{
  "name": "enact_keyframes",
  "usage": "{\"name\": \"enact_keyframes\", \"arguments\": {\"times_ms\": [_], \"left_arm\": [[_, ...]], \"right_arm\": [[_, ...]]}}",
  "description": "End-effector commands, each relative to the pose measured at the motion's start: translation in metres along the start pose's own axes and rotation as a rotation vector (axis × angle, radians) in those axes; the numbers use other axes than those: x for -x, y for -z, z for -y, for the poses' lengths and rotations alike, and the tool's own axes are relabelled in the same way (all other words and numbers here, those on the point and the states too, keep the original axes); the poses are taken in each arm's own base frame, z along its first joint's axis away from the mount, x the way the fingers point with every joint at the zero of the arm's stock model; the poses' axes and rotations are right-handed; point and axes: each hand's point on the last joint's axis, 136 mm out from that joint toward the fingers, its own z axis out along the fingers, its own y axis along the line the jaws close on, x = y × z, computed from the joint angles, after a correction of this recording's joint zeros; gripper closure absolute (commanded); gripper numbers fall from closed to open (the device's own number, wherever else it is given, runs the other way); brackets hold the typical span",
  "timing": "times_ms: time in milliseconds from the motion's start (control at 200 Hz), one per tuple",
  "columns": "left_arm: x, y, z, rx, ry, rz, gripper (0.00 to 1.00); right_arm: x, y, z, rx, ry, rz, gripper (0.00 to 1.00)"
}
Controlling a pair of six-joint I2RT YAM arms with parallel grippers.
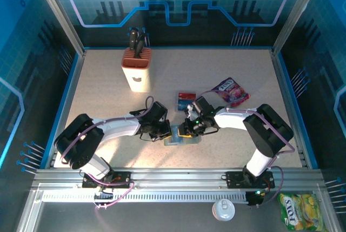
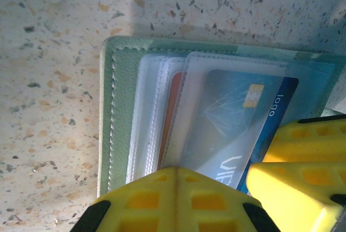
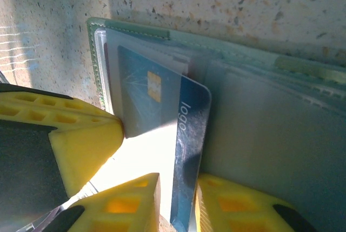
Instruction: Take the credit cards out of the card holder
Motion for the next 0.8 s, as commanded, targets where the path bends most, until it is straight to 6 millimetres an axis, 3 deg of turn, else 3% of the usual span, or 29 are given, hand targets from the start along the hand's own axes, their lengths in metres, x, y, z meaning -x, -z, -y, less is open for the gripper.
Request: {"name": "enact_keyframes", "arguments": {"times_ms": [0, 350, 795], "left_arm": [[-0.0055, -0.0064, -0.0190, 0.084, -0.001, -0.024, 1.00], [-0.0053, -0.0085, -0.0208, 0.092, 0.001, -0.027, 1.00], [-0.0053, -0.0090, -0.0218, 0.099, 0.001, -0.028, 1.00]], "right_arm": [[0.0079, 0.0075, -0.0069, 0.022, 0.002, 0.024, 0.77], [0.0102, 0.0172, -0.0070, 0.028, 0.007, 0.052, 0.86], [0.0108, 0.0148, -0.0030, 0.042, 0.001, 0.053, 0.92]]}}
